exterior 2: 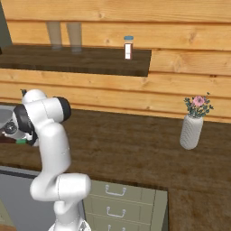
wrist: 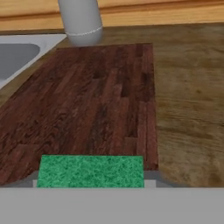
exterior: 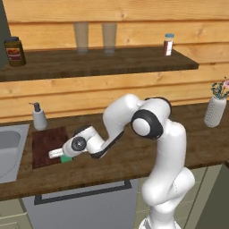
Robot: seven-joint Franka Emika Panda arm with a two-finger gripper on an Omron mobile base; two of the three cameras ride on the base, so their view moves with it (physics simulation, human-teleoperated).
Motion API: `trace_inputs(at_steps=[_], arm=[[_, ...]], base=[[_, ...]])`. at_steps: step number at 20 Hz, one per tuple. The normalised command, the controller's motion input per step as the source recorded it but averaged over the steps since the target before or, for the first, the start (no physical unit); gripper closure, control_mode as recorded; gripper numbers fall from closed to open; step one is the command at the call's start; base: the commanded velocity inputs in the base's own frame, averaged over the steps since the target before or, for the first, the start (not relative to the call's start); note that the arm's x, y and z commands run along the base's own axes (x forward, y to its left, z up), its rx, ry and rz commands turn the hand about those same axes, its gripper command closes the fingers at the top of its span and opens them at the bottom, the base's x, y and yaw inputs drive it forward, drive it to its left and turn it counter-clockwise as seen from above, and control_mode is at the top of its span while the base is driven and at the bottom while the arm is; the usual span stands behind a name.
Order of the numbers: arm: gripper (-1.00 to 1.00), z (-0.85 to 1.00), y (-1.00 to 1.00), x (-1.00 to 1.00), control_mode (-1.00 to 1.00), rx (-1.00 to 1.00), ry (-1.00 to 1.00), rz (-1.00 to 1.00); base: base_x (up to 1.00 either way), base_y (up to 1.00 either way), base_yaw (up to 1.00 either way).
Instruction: Pick up the sponge from the counter and clean the cutting board by briefly scrubbing or pressing down on the cutting board. Once finished, release the sponge.
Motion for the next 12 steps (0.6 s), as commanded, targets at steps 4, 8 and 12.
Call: trace_inputs(at_steps=[4, 8, 12], arm=[[1.00, 0.00, -0.16, 0.22, -1.00, 0.00, 0.00, 0.02], [1.00, 0.00, 0.01, 0.66, -1.00, 0.00, 0.00, 0.00], [1.00, 0.01, 0.01, 0.68, -1.00, 0.00, 0.00, -0.02]], base=[[0.00, 0.00, 0.00], [0.00, 0.00, 0.00], [0.00, 0.00, 0.00]])
